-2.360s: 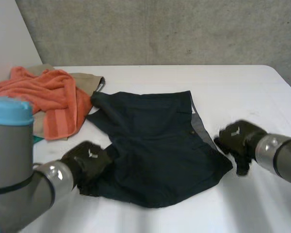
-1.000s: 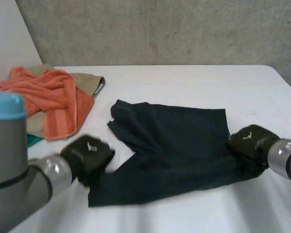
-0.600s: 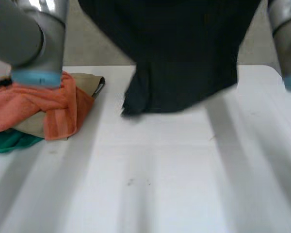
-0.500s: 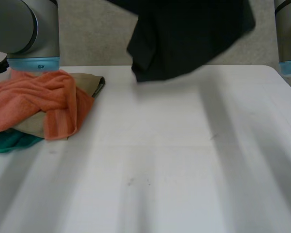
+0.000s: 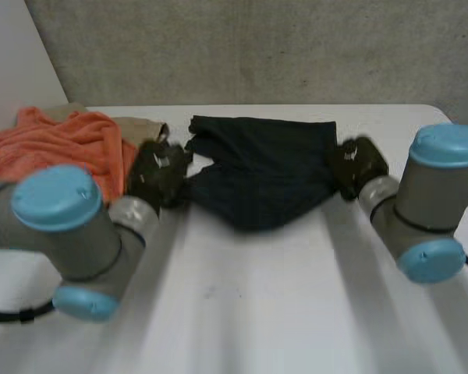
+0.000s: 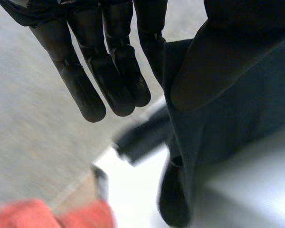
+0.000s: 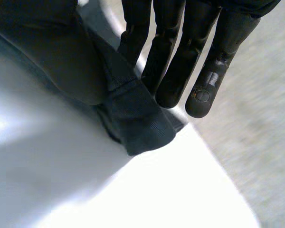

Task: Fold the laundry.

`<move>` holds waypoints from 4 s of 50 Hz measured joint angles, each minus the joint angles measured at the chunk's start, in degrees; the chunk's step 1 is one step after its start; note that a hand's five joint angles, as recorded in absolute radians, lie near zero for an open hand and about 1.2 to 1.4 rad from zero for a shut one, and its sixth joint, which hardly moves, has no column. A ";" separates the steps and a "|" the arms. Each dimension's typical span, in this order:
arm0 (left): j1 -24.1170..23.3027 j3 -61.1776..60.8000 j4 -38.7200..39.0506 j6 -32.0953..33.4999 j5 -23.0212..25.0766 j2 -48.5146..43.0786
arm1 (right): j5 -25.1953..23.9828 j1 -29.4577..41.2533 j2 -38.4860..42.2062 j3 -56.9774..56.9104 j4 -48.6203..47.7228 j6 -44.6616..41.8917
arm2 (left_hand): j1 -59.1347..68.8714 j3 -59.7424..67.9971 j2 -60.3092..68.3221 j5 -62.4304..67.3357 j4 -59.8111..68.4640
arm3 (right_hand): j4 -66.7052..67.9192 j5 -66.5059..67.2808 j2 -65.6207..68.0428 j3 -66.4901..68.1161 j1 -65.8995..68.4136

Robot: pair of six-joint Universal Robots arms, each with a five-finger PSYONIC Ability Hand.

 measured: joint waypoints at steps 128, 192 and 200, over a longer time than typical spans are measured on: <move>-1.71 5.63 -31.44 10.65 -5.65 2.53 | -3.55 -4.50 -23.57 30.39 21.16 -8.58 | -48.77 -52.51 -52.59 -51.01 -53.10 | 0.00 0.00 0.00 0.00 0.00; -3.95 27.46 -3.60 16.64 -4.13 -20.48 | 5.32 -0.54 7.26 -7.97 -8.41 -4.39 | -53.81 -56.45 -56.87 -53.50 -57.09 | -54.70 -53.45 -54.21 -56.10 -45.35; -4.16 13.61 -3.75 9.91 -3.92 -4.90 | 2.57 -1.85 -8.31 4.18 4.74 6.06 | -53.81 -56.45 -56.87 -53.50 -57.09 | -54.69 -53.44 -54.15 -55.92 -45.33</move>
